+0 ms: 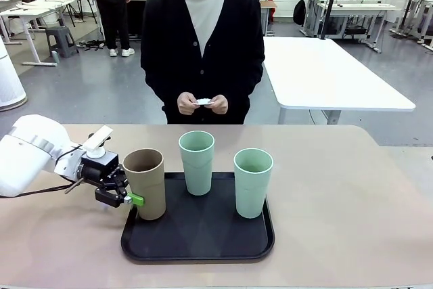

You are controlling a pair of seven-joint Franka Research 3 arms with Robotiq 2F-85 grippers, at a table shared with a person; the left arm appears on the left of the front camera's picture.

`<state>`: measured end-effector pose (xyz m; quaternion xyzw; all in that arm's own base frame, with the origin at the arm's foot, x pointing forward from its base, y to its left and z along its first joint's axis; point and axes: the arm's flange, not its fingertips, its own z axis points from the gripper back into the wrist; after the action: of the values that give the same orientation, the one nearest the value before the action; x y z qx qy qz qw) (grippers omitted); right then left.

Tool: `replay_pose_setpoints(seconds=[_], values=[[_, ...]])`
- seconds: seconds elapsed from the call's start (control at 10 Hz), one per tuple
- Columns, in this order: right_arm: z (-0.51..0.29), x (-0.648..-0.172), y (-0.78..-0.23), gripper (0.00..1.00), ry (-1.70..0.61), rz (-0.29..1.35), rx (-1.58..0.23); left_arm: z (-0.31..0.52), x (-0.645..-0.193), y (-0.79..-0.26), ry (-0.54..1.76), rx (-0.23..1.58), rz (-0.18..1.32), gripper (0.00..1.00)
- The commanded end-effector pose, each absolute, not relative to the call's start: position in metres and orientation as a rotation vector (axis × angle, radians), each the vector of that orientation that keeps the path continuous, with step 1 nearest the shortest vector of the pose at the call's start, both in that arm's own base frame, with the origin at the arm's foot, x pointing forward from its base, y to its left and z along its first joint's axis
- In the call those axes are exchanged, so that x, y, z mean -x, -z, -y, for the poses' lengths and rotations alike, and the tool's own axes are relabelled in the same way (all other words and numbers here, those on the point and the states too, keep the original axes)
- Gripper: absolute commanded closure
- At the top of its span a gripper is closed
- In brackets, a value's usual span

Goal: Place coasters on the table and set cups on them.
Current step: Pick up one Reusable plastic cup and place it on a coaster set by the human.

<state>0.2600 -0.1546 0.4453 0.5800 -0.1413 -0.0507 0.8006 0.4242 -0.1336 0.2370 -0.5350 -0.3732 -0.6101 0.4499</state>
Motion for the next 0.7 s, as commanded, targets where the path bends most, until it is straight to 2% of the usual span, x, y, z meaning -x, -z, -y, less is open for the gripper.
replay_pose_setpoints(seconds=[0.0,0.2,0.4,0.6], values=[[0.156,-0.262,-0.447,0.0,0.098,0.326,-1.266,0.132,-0.42,-0.248,1.502,1.305,0.984,1.0],[0.156,-0.262,-0.447,0.0,0.098,0.326,-1.266,0.122,-0.404,-0.305,1.362,1.18,1.001,1.0],[0.156,-0.262,-0.447,0.0,0.098,0.326,-1.266,0.108,-0.395,-0.375,1.327,1.115,1.09,1.0],[0.156,-0.262,-0.447,0.0,0.098,0.326,-1.266,0.099,-0.387,-0.424,1.288,1.153,1.046,1.0]])
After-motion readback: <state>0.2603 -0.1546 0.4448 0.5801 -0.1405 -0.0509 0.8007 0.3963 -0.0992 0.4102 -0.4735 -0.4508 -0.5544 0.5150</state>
